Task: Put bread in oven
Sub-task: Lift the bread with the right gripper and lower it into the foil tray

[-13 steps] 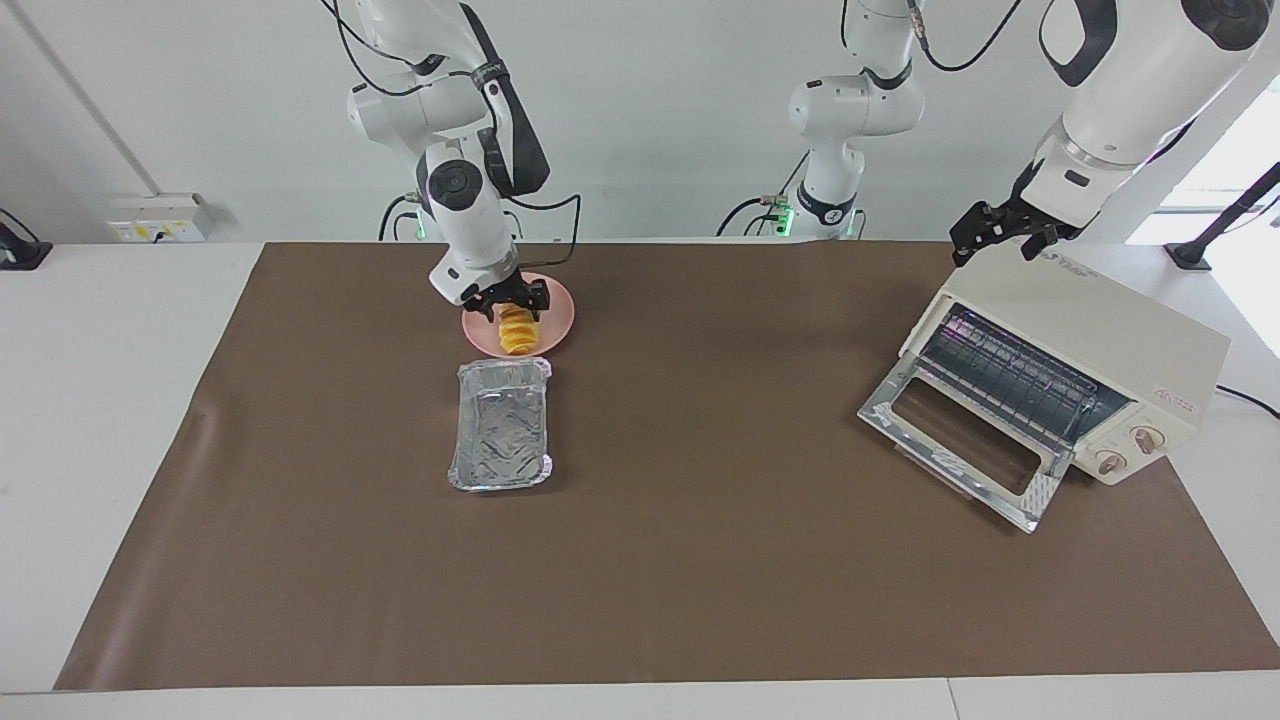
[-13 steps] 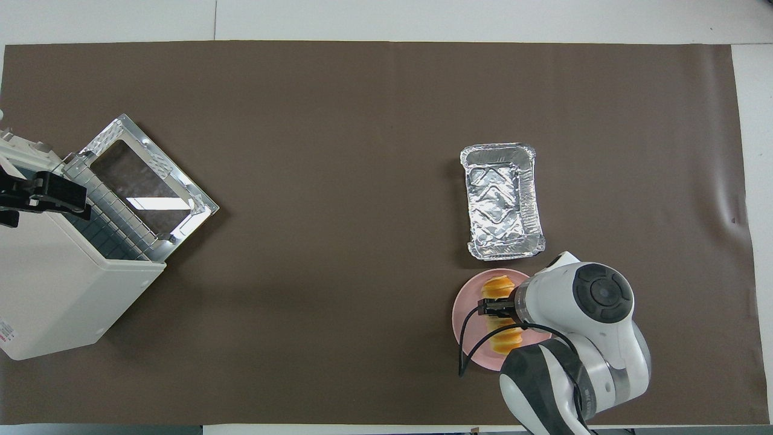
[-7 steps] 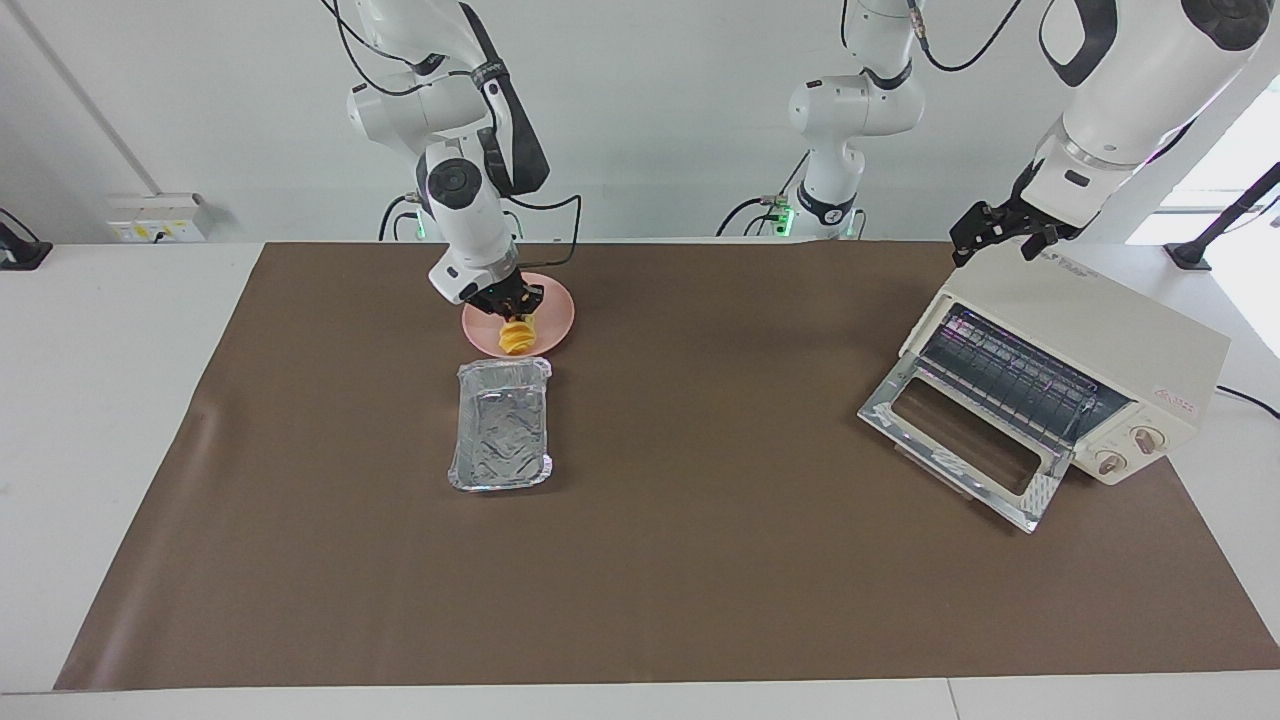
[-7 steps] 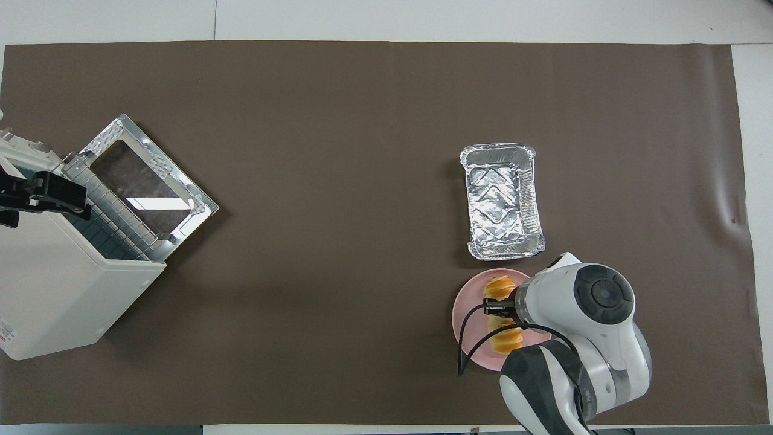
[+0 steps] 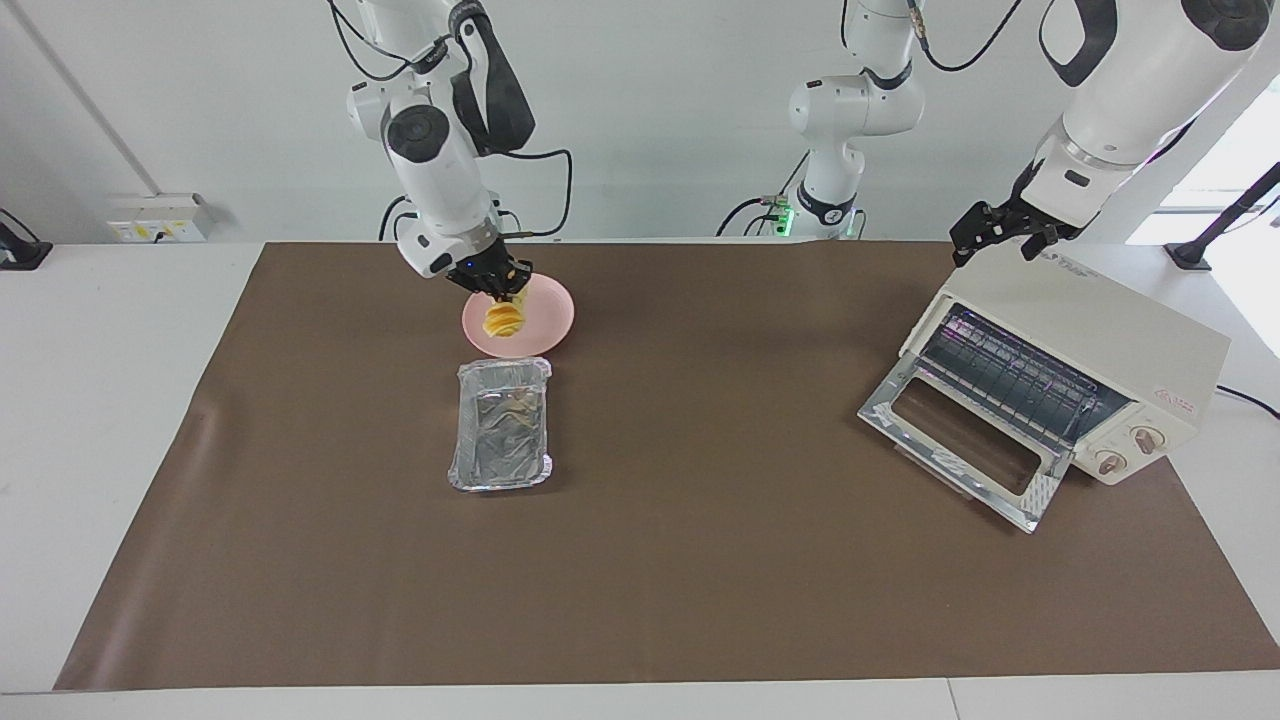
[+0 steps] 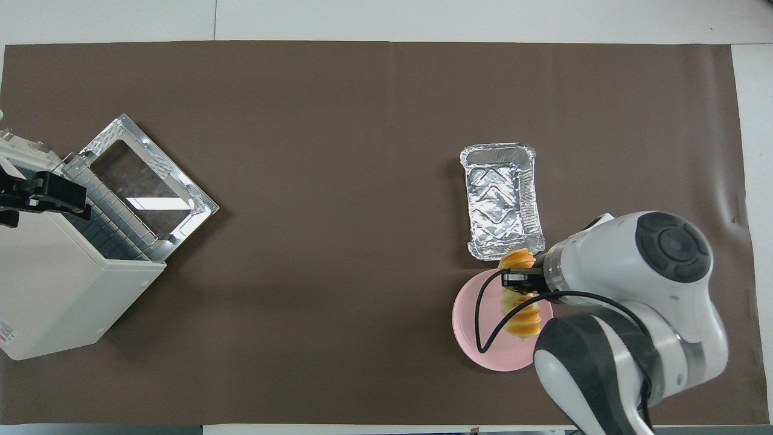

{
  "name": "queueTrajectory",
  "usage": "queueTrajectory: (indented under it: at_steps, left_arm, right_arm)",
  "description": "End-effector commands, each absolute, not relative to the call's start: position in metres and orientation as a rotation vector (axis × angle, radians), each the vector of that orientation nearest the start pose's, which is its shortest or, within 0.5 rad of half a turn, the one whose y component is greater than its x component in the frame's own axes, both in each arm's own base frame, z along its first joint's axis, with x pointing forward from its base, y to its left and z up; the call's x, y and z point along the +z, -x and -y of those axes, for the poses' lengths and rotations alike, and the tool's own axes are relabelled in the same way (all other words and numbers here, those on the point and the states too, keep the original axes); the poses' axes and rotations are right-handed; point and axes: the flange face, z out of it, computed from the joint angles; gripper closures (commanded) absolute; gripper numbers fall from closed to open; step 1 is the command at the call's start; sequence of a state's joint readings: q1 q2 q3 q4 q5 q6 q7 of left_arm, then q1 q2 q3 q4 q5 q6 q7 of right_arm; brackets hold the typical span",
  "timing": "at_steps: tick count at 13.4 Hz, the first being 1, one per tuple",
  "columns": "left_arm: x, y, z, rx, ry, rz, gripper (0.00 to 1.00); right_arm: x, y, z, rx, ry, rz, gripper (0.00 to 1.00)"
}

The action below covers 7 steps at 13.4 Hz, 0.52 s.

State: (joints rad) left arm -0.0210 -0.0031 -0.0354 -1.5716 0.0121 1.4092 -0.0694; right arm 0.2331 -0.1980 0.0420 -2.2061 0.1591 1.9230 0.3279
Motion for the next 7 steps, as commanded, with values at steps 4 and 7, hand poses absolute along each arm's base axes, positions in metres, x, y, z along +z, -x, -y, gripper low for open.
queueTrajectory:
  at_steps: [4, 7]
  left_arm:
    - [0.618, -0.531, 0.026, 0.219, 3.099, 0.015, 0.00]
    - [0.618, -0.531, 0.026, 0.219, 3.099, 0.015, 0.00]
  right_arm:
    - [0.465, -0.556, -0.128, 0.032, 3.020, -0.073, 1.00]
    - [0.435, -0.592, -0.144, -0.029, 3.010, -0.059, 1.00]
